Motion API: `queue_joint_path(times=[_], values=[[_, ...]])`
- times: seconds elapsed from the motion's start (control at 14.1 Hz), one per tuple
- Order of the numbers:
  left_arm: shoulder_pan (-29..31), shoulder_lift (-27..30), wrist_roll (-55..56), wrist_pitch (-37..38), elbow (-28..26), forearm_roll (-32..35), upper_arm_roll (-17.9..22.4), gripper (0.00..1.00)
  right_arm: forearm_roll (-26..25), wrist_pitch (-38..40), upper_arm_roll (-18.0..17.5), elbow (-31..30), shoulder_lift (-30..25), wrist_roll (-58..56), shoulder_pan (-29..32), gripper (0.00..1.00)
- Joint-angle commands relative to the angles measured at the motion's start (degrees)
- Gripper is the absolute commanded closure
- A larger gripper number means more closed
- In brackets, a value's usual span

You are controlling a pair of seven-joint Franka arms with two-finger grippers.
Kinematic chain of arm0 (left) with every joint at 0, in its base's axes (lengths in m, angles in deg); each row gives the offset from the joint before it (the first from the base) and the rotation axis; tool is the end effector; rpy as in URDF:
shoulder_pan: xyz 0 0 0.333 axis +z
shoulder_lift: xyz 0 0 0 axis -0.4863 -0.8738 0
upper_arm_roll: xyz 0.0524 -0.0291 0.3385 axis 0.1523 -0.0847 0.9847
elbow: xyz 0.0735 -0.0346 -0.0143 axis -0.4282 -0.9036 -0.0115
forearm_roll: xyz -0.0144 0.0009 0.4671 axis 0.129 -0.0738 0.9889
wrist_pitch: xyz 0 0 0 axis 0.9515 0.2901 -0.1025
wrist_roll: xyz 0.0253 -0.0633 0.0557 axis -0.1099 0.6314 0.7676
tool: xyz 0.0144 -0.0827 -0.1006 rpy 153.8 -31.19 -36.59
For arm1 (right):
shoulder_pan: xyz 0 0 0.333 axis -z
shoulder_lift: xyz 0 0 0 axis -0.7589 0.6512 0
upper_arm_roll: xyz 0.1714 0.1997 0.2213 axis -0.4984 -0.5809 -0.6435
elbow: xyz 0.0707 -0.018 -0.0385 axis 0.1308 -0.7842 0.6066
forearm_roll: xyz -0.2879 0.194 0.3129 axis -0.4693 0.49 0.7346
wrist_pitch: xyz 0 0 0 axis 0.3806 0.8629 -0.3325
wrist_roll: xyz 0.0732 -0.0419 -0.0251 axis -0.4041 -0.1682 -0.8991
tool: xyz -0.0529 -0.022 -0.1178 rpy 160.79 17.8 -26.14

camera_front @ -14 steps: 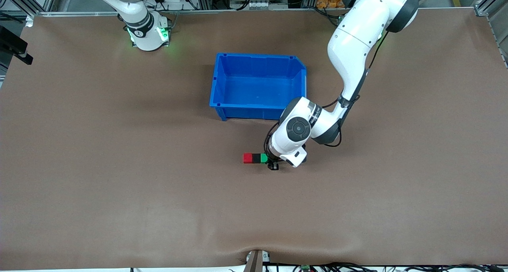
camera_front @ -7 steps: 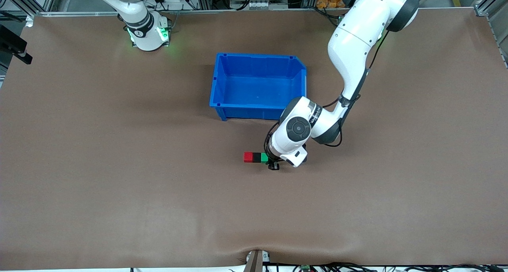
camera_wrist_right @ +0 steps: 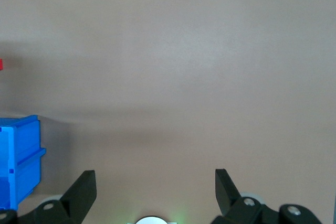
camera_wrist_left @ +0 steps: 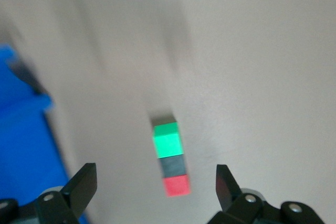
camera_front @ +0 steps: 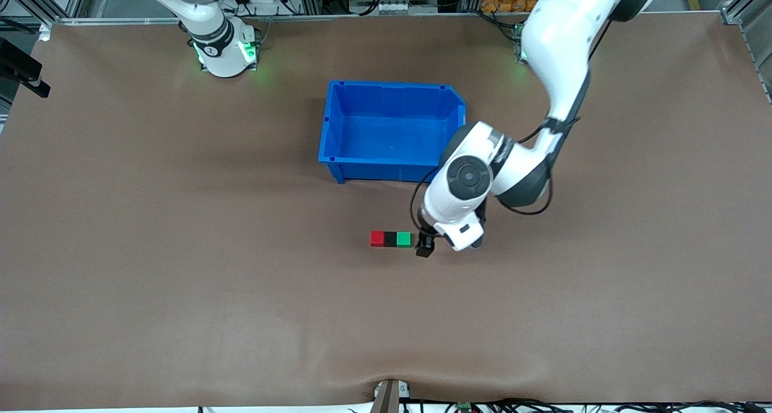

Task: Attach green and red cubes to black cube
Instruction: 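Open the left gripper and lift it away from the cubes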

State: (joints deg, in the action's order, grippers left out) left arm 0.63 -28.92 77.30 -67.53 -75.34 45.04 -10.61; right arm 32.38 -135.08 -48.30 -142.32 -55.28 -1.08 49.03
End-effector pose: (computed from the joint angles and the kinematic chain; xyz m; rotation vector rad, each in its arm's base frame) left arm 0.6831 -0.4634 0.3192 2.5001 1.8042 -0.1716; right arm 0.5713 -0.0444 0.7242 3.1196 0.0196 0.0003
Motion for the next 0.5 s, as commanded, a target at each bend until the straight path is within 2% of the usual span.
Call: queue_joint_path(times=[0.0, 0.14, 0.42], values=[[3.4, 7.8, -13.1, 10.8, -2.3, 3.4, 0.2, 0.00, -0.2, 1.1, -0.7, 1.4, 0.7, 0.7, 1.0, 0.00], [5.4, 12.3, -26.3, 18.3, -2.4, 8.6, 0.1, 0.00, -0.2, 1.2, -0.8, 1.4, 0.7, 0.7, 1.0, 0.00], [14.9, 19.3, -50.7, 25.3, -2.4, 8.7, -0.1, 0.00, 0.0, 1.4, -1.2, 1.4, 0.7, 0.7, 1.1, 0.00]])
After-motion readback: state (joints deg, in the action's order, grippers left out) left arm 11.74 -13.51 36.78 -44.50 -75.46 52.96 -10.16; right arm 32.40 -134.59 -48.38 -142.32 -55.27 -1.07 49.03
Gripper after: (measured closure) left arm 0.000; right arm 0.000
